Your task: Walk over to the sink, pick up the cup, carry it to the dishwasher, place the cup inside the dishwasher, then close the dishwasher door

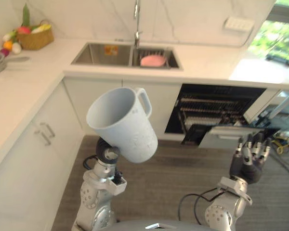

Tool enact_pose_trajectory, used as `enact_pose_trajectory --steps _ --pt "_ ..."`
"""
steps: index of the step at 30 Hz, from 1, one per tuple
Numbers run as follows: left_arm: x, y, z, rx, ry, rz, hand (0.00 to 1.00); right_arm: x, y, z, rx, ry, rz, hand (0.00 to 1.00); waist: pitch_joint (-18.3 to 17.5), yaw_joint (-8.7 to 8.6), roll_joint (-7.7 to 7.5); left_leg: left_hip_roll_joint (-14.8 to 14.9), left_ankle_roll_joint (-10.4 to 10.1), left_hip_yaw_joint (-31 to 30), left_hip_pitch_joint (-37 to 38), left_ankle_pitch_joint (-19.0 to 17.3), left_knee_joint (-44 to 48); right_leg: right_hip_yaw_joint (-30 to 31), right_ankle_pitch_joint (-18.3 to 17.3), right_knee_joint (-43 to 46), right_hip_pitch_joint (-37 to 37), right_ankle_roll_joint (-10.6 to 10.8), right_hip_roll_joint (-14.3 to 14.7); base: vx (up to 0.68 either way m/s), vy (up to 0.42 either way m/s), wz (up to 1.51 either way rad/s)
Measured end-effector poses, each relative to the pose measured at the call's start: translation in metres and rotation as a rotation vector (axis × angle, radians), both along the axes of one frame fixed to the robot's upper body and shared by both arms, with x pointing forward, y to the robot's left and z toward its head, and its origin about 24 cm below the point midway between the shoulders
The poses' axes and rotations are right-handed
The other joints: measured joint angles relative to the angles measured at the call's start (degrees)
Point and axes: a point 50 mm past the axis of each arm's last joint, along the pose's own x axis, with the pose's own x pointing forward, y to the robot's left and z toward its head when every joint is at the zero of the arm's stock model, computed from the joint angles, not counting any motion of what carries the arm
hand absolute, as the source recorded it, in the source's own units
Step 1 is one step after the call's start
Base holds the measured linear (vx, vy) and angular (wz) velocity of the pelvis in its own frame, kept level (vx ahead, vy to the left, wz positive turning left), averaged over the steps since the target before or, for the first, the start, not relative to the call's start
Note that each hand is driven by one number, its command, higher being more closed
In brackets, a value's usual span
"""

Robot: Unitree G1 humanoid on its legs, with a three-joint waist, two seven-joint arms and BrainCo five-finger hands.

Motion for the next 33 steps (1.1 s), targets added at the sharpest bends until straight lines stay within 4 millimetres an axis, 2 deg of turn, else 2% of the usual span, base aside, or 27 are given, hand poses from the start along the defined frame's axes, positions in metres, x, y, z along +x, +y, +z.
enact_pose_trajectory --steps 1,2,3,4,5,6,7,8,9,10,11,13,16,18,19,20,21,22,23,24,25,26,27,28,29,30,33 --pt "0.001 0.0 -0.001 0.016 0.001 0.009 1.0 0.004 0.005 -0.002 -0.016 0.016 0.035 0.0 0.06 -0.3 0.66 0.68 -0.03 1.23 2.74 -0.19 -2.1 -5.82 -1.29 3.16 -2.4 -2.63 -2.77 0.29 0.114 -0.69" --pt "0.002 0.0 -0.004 0.04 0.01 0.026 1.0 0.01 0.011 -0.007 -0.029 0.043 0.08 0.0 -0.47 -0.7 2.08 2.46 -0.13 2.95 6.28 -0.23 -5.06 -13.29 -3.31 3.29 -5.05 -5.97 -5.11 0.32 0.137 -0.95" --pt "0.005 0.002 -0.007 0.064 0.032 0.058 1.0 0.018 0.022 -0.009 -0.03 0.051 0.143 0.0 -0.65 -1.05 3.42 4.39 -0.57 5.11 8.81 -0.25 -7.12 -18.87 -3.98 -0.66 -7.37 -6.61 -5.55 0.26 0.103 -0.92" --pt "0.006 0.003 -0.008 0.074 0.042 0.073 1.0 0.022 0.028 -0.009 -0.03 0.047 0.178 0.0 -0.7 -1.2 3.63 4.93 -1.01 6.17 9.85 -0.23 -7.89 -21.09 -3.79 -4.32 -8.37 -6.7 -5.49 0.29 0.066 -0.98" --pt "0.009 0.008 -0.009 0.097 0.055 0.115 1.0 0.03 0.04 -0.004 -0.064 0.036 0.249 0.0 -0.6 -1.46 3.2 5.33 -2.24 8.11 11.6 -0.76 -8.75 -24.54 -1.59 -13.96 -9.8 -7.53 -4.33 0.33 0.006 -1.08" --pt "0.011 0.016 -0.011 0.124 0.07 0.16 1.0 0.038 0.052 0.001 -0.09 0.012 0.315 0.0 -0.27 -1.26 1.7 4.45 -3.37 9.97 13.01 -1.84 -8.39 -25.74 5.53 -26.13 -10.03 -9.73 -2.31 0.35 -0.018 -1.18" --pt "0.013 0.021 -0.012 0.143 0.074 0.188 1.0 0.042 0.057 0.004 -0.102 0.0 0.348 0.0 -0.22 -1.0 0.15 3.29 -3.48 10.44 13.79 -2.33 -8.22 -25.71 10.76 -31.57 -9.97 -12.36 -1.53 0.4 -0.072 -1.43" --pt "0.018 0.028 -0.022 0.153 0.13 0.236 1.0 0.046 0.06 0.005 -0.129 -0.005 0.392 0.0 -0.46 -0.16 1.88 4.55 -3.3 10.0 15.01 -3.77 -7.99 -24.98 11.66 -35.57 -7.94 -13.05 1.28 0.34 -0.06 -1.37" --pt "0.021 0.03 -0.027 0.158 0.159 0.258 1.0 0.05 0.061 0.008 -0.143 -0.018 0.41 0.0 -0.23 -0.39 3.83 5.57 -2.98 9.4 15.11 -4.45 -7.73 -22.78 13.52 -40.26 -6.66 -12.19 4.15 0.29 -0.047 -1.28" --pt "0.022 0.032 -0.027 0.158 0.163 0.27 1.0 0.051 0.06 0.01 -0.152 -0.025 0.414 0.0 0.14 -0.69 4.76 5.85 -2.88 9.03 15.25 -5.07 -8.06 -22.0 14.38 -41.7 -6.61 -11.92 5.34 0.12 0.012 -0.91" --pt "0.025 0.033 -0.024 0.157 0.147 0.275 1.0 0.054 0.056 0.012 -0.165 -0.026 0.408 0.0 0.91 -1.02 6.39 6.44 -3.2 8.85 15.89 -5.92 -8.92 -20.9 15.19 -43.02 -6.7 -11.94 6.82 0.05 0.077 -0.58" --pt "0.03 0.032 -0.019 0.158 0.119 0.274 1.0 0.054 0.049 0.009 -0.186 0.006 0.398 0.0 1.31 -1.73 6.37 6.48 -3.4 8.74 16.3 -5.99 -10.32 -20.44 15.4 -43.69 -6.85 -11.81 7.43 0.02 0.092 -0.22" --pt "0.032 0.032 -0.016 0.16 0.102 0.283 1.0 0.059 0.049 0.013 -0.241 0.016 0.427 0.0 1.51 -1.93 5.43 6.55 -3.95 8.54 16.15 -5.68 -8.12 -19.59 14.55 -43.69 -6.31 -11.27 7.39 -0.01 0.036 -0.03" --pt "0.032 0.033 -0.017 0.162 0.108 0.297 1.0 0.063 0.053 0.015 -0.255 0.012 0.464 0.0 1.99 -1.69 4.63 7.41 -3.95 7.08 11.88 -5.68 2.58 -19.27 13.71 -44.46 -5.24 -11.14 6.85 0.01 -0.014 0.08" --pt "0.032 0.033 -0.016 0.151 0.111 0.308 1.0 0.065 0.053 0.015 -0.265 0.019 0.492 0.0 2.85 -1.66 5.11 9.71 -3.55 5.71 6.83 -5.14 14.61 -19.06 13.56 -45.71 -3.61 -11.19 7.75 0.02 -0.048 0.16" --pt "0.032 0.034 -0.016 0.142 0.111 0.316 1.0 0.066 0.052 0.016 -0.285 0.028 0.518 0.0 4.19 -1.24 6.8 13.21 0.34 5.59 2.25 -1.77 27.0 -19.07 12.98 -46.66 -1.35 -11.51 9.67 0.02 -0.045 0.08" --pt "0.031 0.035 -0.018 0.14 0.115 0.323 1.0 0.066 0.053 0.015 -0.293 0.034 0.53 0.0 4.88 -0.99 7.51 14.66 0.93 5.49 0.16 1.35 31.69 -18.75 12.84 -47.52 0.28 -11.72 10.4 0.07 -0.022 -0.17" --pt "0.03 0.037 -0.023 0.144 0.133 0.335 1.0 0.064 0.053 0.012 -0.31 0.045 0.543 0.0 5.56 -0.5 7.57 15.36 -0.58 4.32 -2.33 3.88 37.33 -18.01 12.81 -48.96 2.34 -11.79 10.7 0.14 0.007 -0.28" --pt "0.028 0.038 -0.026 0.14 0.146 0.339 1.0 0.063 0.052 0.011 -0.311 0.047 0.544 0.0 5.62 -0.52 8.13 14.44 -1.83 3.38 -4.13 -0.73 35.82 -17.08 12.89 -49.37 2.79 -11.95 10.51 0.15 0.022 -0.31" --pt "0.028 0.037 -0.026 0.135 0.148 0.339 1.0 0.063 0.053 0.011 -0.312 0.047 0.545 0.0 5.72 -0.51 8.21 13.38 -2.17 2.87 -4.74 -2.73 32.92 -16.43 12.96 -49.4 2.63 -12.06 10.15 0.15 0.055 -0.39" --pt "0.026 0.036 -0.027 0.128 0.149 0.342 1.0 0.063 0.053 0.011 -0.311 0.044 0.548 0.0 5.82 -0.27 8.14 10.2 -2.55 0.89 -5.97 -5.61 25.05 -14.13 13.03 -49.56 1.79 -12.17 9.35 0.11 0.069 -0.54" --pt "0.024 0.036 -0.028 0.129 0.153 0.349 1.0 0.063 0.055 0.011 -0.319 0.041 0.562 0.0 5.98 0.15 7.93 7.48 -3.04 -1.41 -6.56 -6.22 18.51 -12.04 13.03 -49.74 1.22 -12.17 8.64 0.12 0.115 -0.83" --pt "0.023 0.036 -0.03 0.13 0.166 0.369 1.0 0.064 0.06 0.011 -0.321 0.039 0.599 0.0 6.16 0.59 7.81 4.59 -3.96 -4.82 -6.99 -5.66 10.99 -9.93 13.02 -50.54 0.95 -12.16 7.93 0.08 0.101 -0.82" --pt "0.022 0.037 -0.03 0.133 0.171 0.382 1.0 0.064 0.064 0.01 -0.322 0.038 0.623 0.0 6.19 0.77 7.9 3.88 -4.7 -6.31 -7.0 -4.89 7.52 -8.86 13.02 -51.16 0.97 -12.15 7.83 0.11 0.174 -1.06" --pt "0.021 0.037 -0.031 0.128 0.182 0.402 1.0 0.065 0.074 0.009 -0.323 0.041 0.677 0.0 6.23 0.9 8.68 3.94 -5.28 -8.05 -6.02 -3.29 1.56 -7.27 13.1 -52.29 1.25 -11.98 8.36 0.07 0.122 -0.69" --pt "0.013 0.034 -0.006 0.022 0.136 0.483 1.0 0.049 0.11 0.021 -0.382 -0.039 0.807 0.0 4.0 2.58 6.61 1.74 -0.42 -3.69 0.86 2.03 -4.63 -7.43 12.97 -53.43 5.92 -4.98 4.36 0.05 0.095 -0.48" --pt "0.013 0.033 -0.005 0.019 0.137 0.484 1.0 0.049 0.11 0.021 -0.382 -0.039 0.806 0.0 3.72 2.66 6.31 1.73 -0.44 -3.73 0.84 2.03 -4.68 -7.48 12.96 -53.4 5.93 -5.0 4.37 -0.01 0.0 0.01"
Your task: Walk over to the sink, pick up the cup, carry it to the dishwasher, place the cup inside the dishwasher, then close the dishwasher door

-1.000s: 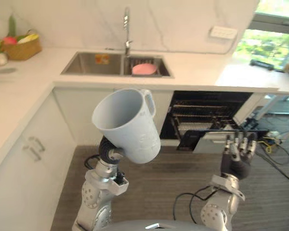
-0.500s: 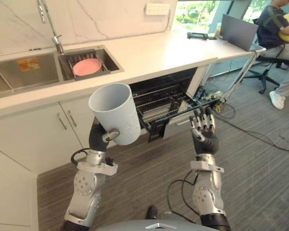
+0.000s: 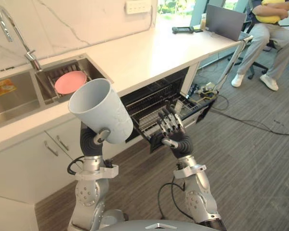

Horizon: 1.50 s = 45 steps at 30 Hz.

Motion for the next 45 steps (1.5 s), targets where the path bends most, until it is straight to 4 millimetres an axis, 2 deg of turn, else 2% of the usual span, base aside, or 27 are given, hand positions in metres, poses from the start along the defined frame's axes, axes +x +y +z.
enact_pose_trajectory --steps 5,8,11,13,14,15,16,17,18,19,20,22,24,26,27,28,29,31,33,34,36,37,38,39,40,42,45 --pt "-0.005 0.0 -0.006 0.0 0.03 -0.003 1.0 -0.003 -0.002 -0.002 0.022 0.008 -0.029 0.0 -2.38 -0.34 -2.66 0.7 -0.32 1.82 -0.43 0.0 -2.84 -2.19 -1.36 1.09 -0.92 -0.26 -0.24 0.0 -0.036 0.22" --pt "-0.011 0.003 -0.013 0.011 0.06 0.003 1.0 -0.004 -0.006 -0.001 0.042 -0.01 -0.079 0.0 -3.41 -0.41 -2.32 2.55 -0.84 3.6 -1.55 -0.73 -2.01 -3.61 -4.05 4.82 -2.93 -0.82 0.41 0.06 -0.094 0.11" --pt "-0.014 0.006 -0.021 0.008 0.083 -0.002 1.0 -0.003 -0.02 0.003 0.063 -0.027 -0.172 0.0 -3.27 -0.07 -2.06 6.22 -2.9 5.71 -2.46 -3.27 3.71 -6.6 -7.35 8.25 -3.92 -1.94 1.29 0.14 -0.111 -0.19" --pt "-0.012 0.007 -0.032 0.024 0.129 -0.018 1.0 -0.003 -0.031 0.008 0.075 -0.047 -0.24 0.0 -2.98 -1.17 -2.15 8.91 -4.16 6.74 -6.9 -3.81 14.08 -6.28 -8.42 8.17 -3.66 -2.84 2.48 0.13 -0.057 -0.09" --pt "-0.011 0.013 -0.039 0.047 0.155 -0.007 1.0 -0.001 -0.036 0.016 0.098 -0.083 -0.268 0.0 -0.7 -1.35 -2.04 9.57 -5.37 7.97 -11.27 -3.99 22.65 -4.71 -8.65 7.75 -1.89 -3.01 2.51 0.14 -0.019 -0.47" --pt "-0.011 0.016 -0.046 0.04 0.189 0.0 1.0 0.002 -0.042 0.02 0.103 -0.101 -0.293 0.0 0.1 -0.73 -2.74 6.5 -5.48 7.7 -11.76 -5.12 17.49 -2.45 -8.99 7.75 -1.45 -2.84 0.97 0.13 0.01 -0.67" --pt "-0.011 0.017 -0.048 0.041 0.196 0.005 1.0 0.003 -0.044 0.023 0.102 -0.111 -0.303 0.0 0.09 -0.66 -2.66 5.14 -5.24 7.11 -12.11 -4.61 13.68 -1.3 -9.11 7.57 -1.41 -2.76 0.37 0.15 0.066 -0.84" --pt "-0.011 0.017 -0.046 0.035 0.188 0.012 1.0 0.006 -0.046 0.027 0.095 -0.132 -0.308 0.0 0.15 -0.39 -1.28 3.13 -5.75 5.26 -12.64 -2.01 6.14 0.22 -9.22 6.68 -0.56 -2.58 0.06 0.19 0.112 -0.79" --pt "-0.011 0.017 -0.043 0.026 0.174 0.017 1.0 0.006 -0.045 0.028 0.08 -0.135 -0.294 0.0 -0.17 -0.26 0.7 2.82 -6.21 3.73 -12.35 3.02 -0.86 1.6 -9.44 5.4 0.54 -2.18 0.83 0.22 0.146 -0.8" --pt "-0.011 0.018 -0.042 0.023 0.17 0.024 1.0 0.007 -0.044 0.025 0.075 -0.124 -0.283 0.0 -0.14 -0.02 1.28 2.97 -6.25 3.55 -11.51 6.87 -1.77 2.28 -9.74 5.09 1.38 -1.55 1.0 0.28 0.172 -0.76" --pt "-0.011 0.019 -0.04 0.016 0.162 0.033 1.0 0.008 -0.039 0.02 0.067 -0.098 -0.254 0.0 -0.37 -0.12 1.06 2.4 -1.85 4.11 -10.07 8.84 -1.89 3.53 -10.27 4.57 2.66 -0.73 0.82 0.32 0.132 -0.54" --pt "-0.004 0.019 -0.03 0.027 0.108 0.031 1.0 0.009 -0.031 0.018 0.064 -0.086 -0.219 0.0 -0.84 -0.31 -0.71 1.67 0.84 5.82 -11.14 6.5 0.81 4.5 -10.49 4.65 2.54 0.65 -1.08 0.37 0.107 -0.31" --pt "0.002 0.019 -0.024 0.024 0.083 0.032 1.0 0.013 -0.028 0.02 0.067 -0.086 -0.203 0.0 -0.3 0.08 -1.82 1.54 1.57 6.37 -11.82 4.29 3.45 4.59 -10.47 5.06 2.64 0.83 -1.5 0.3 0.082 -0.11" --pt "0.004 0.018 -0.022 0.025 0.074 0.026 1.0 0.013 -0.029 0.021 0.065 -0.088 -0.204 0.0 -0.35 0.03 -2.03 0.9 1.8 6.16 -10.43 2.57 2.95 3.89 -10.72 9.1 1.84 1.28 -1.75 0.23 0.071 0.02" --pt "0.004 0.018 -0.022 0.026 0.073 0.028 1.0 0.014 -0.029 0.021 0.064 -0.086 -0.207 0.0 -0.34 -0.02 -2.03 0.59 1.99 6.26 -8.43 1.93 1.38 2.65 -11.83 16.89 -0.86 3.04 -2.48 0.19 0.074 -0.09" --pt "0.004 0.018 -0.022 0.026 0.073 0.028 1.0 0.014 -0.027 0.021 0.063 -0.085 -0.207 0.0 -0.17 -0.06 -2.25 0.19 1.76 6.4 -5.8 1.1 -0.14 0.84 -12.08 28.52 -5.5 7.19 -4.4 0.23 0.072 -0.1" --pt "0.004 0.02 -0.022 0.034 0.073 0.028 1.0 0.015 -0.025 0.02 0.067 -0.079 -0.205 0.0 -0.07 -0.24 -2.46 -0.05 2.13 6.49 -3.64 0.44 -1.13 -0.33 -11.5 36.25 -8.22 8.57 -6.73 0.27 0.049 -0.07" --pt "0.004 0.021 -0.022 0.045 0.072 0.028 1.0 0.018 -0.019 0.014 0.072 -0.051 -0.195 0.0 -0.19 -0.37 -2.62 -0.14 2.22 7.29 0.03 0.24 -2.24 -4.06 -13.29 44.13 -10.87 5.45 -9.86 0.24 0.011 -0.07" --pt "0.003 0.022 -0.016 0.05 0.045 0.04 1.0 0.022 -0.006 0.011 0.058 -0.038 -0.143 0.0 -0.3 -0.47 -2.6 0.72 1.19 7.66 3.33 -0.49 -3.68 -6.44 -15.42 40.81 -13.55 1.65 -11.53 0.22 -0.049 -0.08" --pt "0.003 0.023 -0.013 0.05 0.033 0.047 1.0 0.022 -0.003 0.012 0.053 -0.046 -0.135 0.0 -0.37 -0.6 -2.59 1.19 0.82 7.3 3.31 -0.7 -3.57 -6.08 -15.62 38.12 -14.36 1.25 -11.16 0.21 -0.127 0.15" --pt "0.008 0.027 -0.007 0.063 0.005 0.06 1.0 0.023 -0.003 0.014 0.045 -0.055 -0.136 0.0 -0.36 -2.09 -2.65 2.8 -1.18 4.1 2.55 -1.79 -1.27 -1.49 -12.72 26.16 -14.71 0.69 -8.8 0.21 -0.222 0.55" --pt "0.009 0.029 -0.006 0.069 0.002 0.063 1.0 0.022 -0.005 0.013 0.044 -0.051 -0.147 0.0 -0.56 -2.61 -3.44 2.71 -2.12 2.63 2.65 -2.37 -0.49 0.6 -8.16 22.43 -14.04 0.76 -8.3 0.17 -0.263 0.73" --pt "0.01 0.03 -0.005 0.082 -0.006 0.06 1.0 0.023 -0.008 0.013 0.046 -0.047 -0.158 0.0 -0.73 -2.77 -4.68 2.05 -3.1 1.17 2.63 -3.05 0.27 2.2 0.21 18.69 -13.06 1.44 -8.06 0.16 -0.327 0.66" --pt "0.011 0.03 -0.006 0.088 -0.001 0.057 1.0 0.024 -0.017 0.013 0.026 -0.043 -0.177 0.0 -1.14 -2.47 -4.62 2.55 -4.25 -0.49 2.76 -3.76 0.04 1.66 -2.03 15.85 -10.67 4.52 -7.44 0.12 -0.276 0.46" --pt "0.01 0.029 -0.006 0.085 -0.001 0.052 1.0 0.024 -0.021 0.013 0.018 -0.045 -0.185 0.0 -1.34 -2.38 -4.23 3.09 -4.6 -0.8 2.47 -3.9 0.0 1.44 -2.18 13.88 -9.52 4.69 -6.81 0.12 -0.315 0.28" --pt "0.01 0.026 -0.006 0.058 -0.004 0.068 1.0 0.026 -0.035 0.016 -0.035 -0.047 -0.203 0.0 -1.46 -1.76 -1.19 5.91 -6.29 -2.59 0.12 -3.65 -0.02 -1.58 1.32 2.51 -5.45 3.81 -3.47 0.08 -0.21 0.19" --pt "0.01 0.025 -0.003 0.019 -0.014 0.09 1.0 0.027 -0.042 0.019 -0.058 -0.045 -0.203 0.0 -1.57 -1.65 -0.48 7.66 -7.85 -3.16 -0.05 -2.55 -2.06 -2.81 3.94 -3.19 -3.56 2.4 -1.02 0.05 -0.162 0.07"
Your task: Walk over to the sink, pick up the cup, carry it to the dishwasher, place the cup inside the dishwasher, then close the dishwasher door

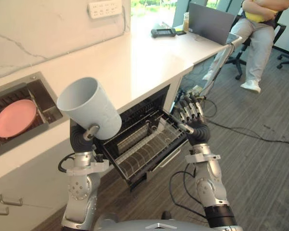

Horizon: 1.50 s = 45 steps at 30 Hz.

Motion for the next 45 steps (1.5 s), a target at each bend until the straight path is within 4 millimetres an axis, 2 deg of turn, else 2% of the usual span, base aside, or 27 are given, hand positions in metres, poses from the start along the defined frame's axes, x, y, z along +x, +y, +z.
enact_pose_trajectory --steps 5,9,15,18,23,27,34,40,45 --pt "-0.001 -0.002 0.001 0.054 -0.006 0.082 1.0 -0.001 0.006 0.014 0.014 -0.053 0.034 0.0 0.04 0.26 -0.12 0.32 -0.25 0.23 0.17 1.01 -1.83 -0.12 0.4 -0.83 -0.26 -0.49 0.77 0.01 -0.048 0.0" --pt "0.004 -0.003 0.007 0.102 -0.026 0.208 1.0 0.005 0.023 0.018 0.037 -0.045 0.128 0.0 0.01 1.29 -0.23 0.08 0.0 1.41 0.33 2.05 -3.02 0.11 1.02 -0.88 -1.24 -0.67 0.49 -0.02 0.017 -0.09" --pt "0.025 -0.019 0.0 0.271 -0.006 0.319 1.0 0.003 0.063 0.046 0.058 -0.135 0.309 0.0 0.01 1.04 -0.24 -0.71 0.19 1.67 1.76 4.25 -5.92 -0.08 1.74 -1.07 -1.37 -0.68 -0.18 -0.04 0.003 -0.02" --pt "0.03 -0.024 -0.006 0.334 0.013 0.35 1.0 0.002 0.073 0.055 0.08 -0.157 0.365 0.0 0.01 0.83 -0.26 -0.79 0.21 1.88 1.81 4.42 -5.93 -0.02 2.01 -1.3 -1.52 -0.77 -0.24 -0.07 0.008 -0.05" --pt "0.036 -0.025 -0.012 0.457 -0.001 0.491 1.0 0.001 0.08 0.052 0.095 -0.118 0.408 0.0 -0.12 0.7 -0.39 -0.79 0.1 2.55 1.52 5.59 -6.93 0.45 2.51 -1.31 -2.75 -1.03 -0.23 -0.06 -0.004 -0.06" --pt "0.043 -0.025 -0.025 0.569 0.023 0.568 1.0 -0.001 0.086 0.052 0.111 -0.097 0.452 0.0 -0.17 0.19 -0.45 -0.77 0.02 3.18 1.63 6.1 -7.35 1.16 3.07 -1.31 -3.32 -1.07 -0.18 -0.03 -0.005 -0.08" --pt "0.045 -0.027 -0.034 0.647 0.034 0.617 1.0 -0.006 0.096 0.051 0.079 -0.073 0.492 0.0 -1.17 -0.17 -1.18 -0.8 0.04 3.39 1.88 6.48 -7.72 1.43 3.33 -1.33 -3.53 -1.17 -0.15 -0.03 0.003 -0.03" --pt "0.045 -0.031 -0.04 0.659 0.05 0.602 1.0 -0.006 0.097 0.05 0.07 -0.052 0.47 0.0 -1.53 -0.05 -1.14 -0.8 -0.02 3.8 1.79 6.67 -7.78 1.73 3.36 -1.33 -4.15 -1.47 -0.15 -0.04 0.001 -0.04" --pt "0.045 -0.033 -0.04 0.686 0.036 0.612 1.0 -0.006 0.101 0.047 -0.006 -0.04 0.43 0.0 -1.99 -0.18 -1.11 -0.79 -0.01 4.03 1.81 6.75 -7.78 1.86 3.4 -1.33 -4.27 -1.62 -0.15 -0.01 0.001 -0.02"
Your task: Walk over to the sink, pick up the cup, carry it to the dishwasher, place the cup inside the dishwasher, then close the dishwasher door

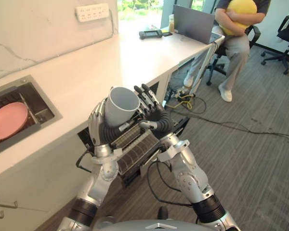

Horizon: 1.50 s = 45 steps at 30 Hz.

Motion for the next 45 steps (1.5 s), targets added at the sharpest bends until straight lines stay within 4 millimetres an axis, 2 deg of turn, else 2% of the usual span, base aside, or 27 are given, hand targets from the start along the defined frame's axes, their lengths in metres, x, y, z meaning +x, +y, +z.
enact_pose_trajectory --steps 9,15,22,35,36,45 --pt "-0.001 -0.003 0.001 0.0 -0.014 -0.001 1.0 0.001 0.003 -0.005 -0.065 0.029 -0.049 0.0 -0.29 0.06 0.13 0.0 0.01 -0.02 0.04 0.03 0.01 -0.01 0.13 0.0 0.06 0.13 -0.01 0.0 0.0 0.0" --pt "-0.002 -0.006 0.002 -0.007 -0.027 -0.003 1.0 0.002 0.004 -0.007 -0.075 0.055 -0.053 0.0 -0.8 0.05 0.71 0.0 0.01 -0.05 0.04 0.05 0.02 -0.04 -0.06 0.0 0.09 -0.16 -0.01 0.0 0.0 0.0" --pt "0.0 -0.007 0.005 -0.005 -0.045 -0.008 1.0 0.003 0.003 -0.008 -0.072 0.078 -0.082 0.0 -0.86 0.12 0.71 0.0 -0.01 -0.14 0.02 0.09 0.02 -0.14 -0.14 0.0 0.12 -0.27 -0.02 0.0 0.0 0.0" --pt "-0.006 -0.03 0.007 0.069 -0.063 -0.138 1.0 0.003 0.002 -0.008 -0.07 0.082 -0.089 0.0 -0.86 0.09 0.69 0.01 -0.03 -0.22 -0.09 0.1 0.01 -0.25 -0.18 0.0 0.06 -0.25 -0.03 0.0 0.0 0.0" --pt "-0.006 -0.03 0.007 0.069 -0.063 -0.139 1.0 0.003 0.002 -0.008 -0.07 0.082 -0.089 1.0 -0.87 0.03 0.69 0.02 -0.03 -0.21 -0.1 0.11 0.01 -0.26 -0.18 0.0 0.05 -0.25 -0.03 0.0 0.0 0.0" --pt "-0.006 -0.03 0.006 0.071 -0.055 -0.137 1.0 0.004 0.002 -0.008 -0.097 0.071 -0.125 1.0 -0.97 0.04 0.55 0.04 -0.08 -0.35 -0.58 0.16 0.03 -0.38 0.21 0.0 -0.16 0.2 -0.03 0.0 0.0 0.0"
